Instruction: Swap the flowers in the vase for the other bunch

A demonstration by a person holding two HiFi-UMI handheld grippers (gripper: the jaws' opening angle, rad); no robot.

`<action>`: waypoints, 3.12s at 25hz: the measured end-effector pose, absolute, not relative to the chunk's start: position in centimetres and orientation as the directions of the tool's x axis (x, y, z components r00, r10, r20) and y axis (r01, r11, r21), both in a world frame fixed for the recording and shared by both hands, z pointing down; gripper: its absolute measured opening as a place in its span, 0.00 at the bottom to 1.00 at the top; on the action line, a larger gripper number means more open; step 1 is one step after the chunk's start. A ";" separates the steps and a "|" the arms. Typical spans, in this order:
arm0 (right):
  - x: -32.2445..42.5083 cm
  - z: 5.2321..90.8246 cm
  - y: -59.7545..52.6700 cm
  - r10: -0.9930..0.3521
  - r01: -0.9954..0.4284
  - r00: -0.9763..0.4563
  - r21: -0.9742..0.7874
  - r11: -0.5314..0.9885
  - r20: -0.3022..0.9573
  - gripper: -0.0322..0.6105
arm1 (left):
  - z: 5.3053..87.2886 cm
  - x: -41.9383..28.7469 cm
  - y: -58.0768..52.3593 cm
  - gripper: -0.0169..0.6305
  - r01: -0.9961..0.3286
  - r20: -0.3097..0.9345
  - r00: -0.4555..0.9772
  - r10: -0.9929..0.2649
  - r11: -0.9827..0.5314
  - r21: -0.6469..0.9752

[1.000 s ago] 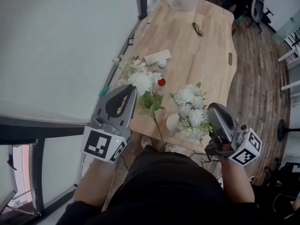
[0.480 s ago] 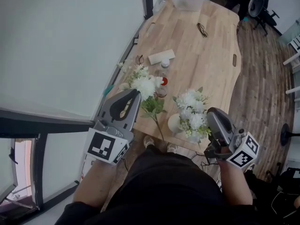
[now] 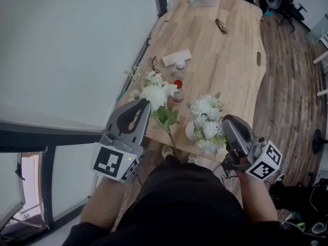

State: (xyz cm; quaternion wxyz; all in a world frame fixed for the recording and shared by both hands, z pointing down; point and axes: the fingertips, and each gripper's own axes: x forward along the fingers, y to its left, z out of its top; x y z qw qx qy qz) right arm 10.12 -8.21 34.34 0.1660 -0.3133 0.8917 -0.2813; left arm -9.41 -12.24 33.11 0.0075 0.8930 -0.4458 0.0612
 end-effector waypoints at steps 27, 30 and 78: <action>9.0 39.4 -6.5 -0.640 -0.458 -0.767 -0.661 0.594 -0.043 0.12 | 35.5 -9.3 -10.7 0.06 -0.795 0.167 0.593 -0.788 -0.606 -0.035; 9.1 39.9 -6.6 -0.640 -0.461 -0.768 -0.664 0.589 -0.035 0.12 | 35.9 -9.2 -10.7 0.06 -0.796 0.178 0.591 -0.787 -0.605 -0.028; 14.6 34.7 -8.2 -0.765 -0.634 -0.641 -0.519 0.574 -0.064 0.26 | 33.7 -7.9 -11.8 0.06 -0.777 0.096 0.620 -0.778 -0.627 -0.063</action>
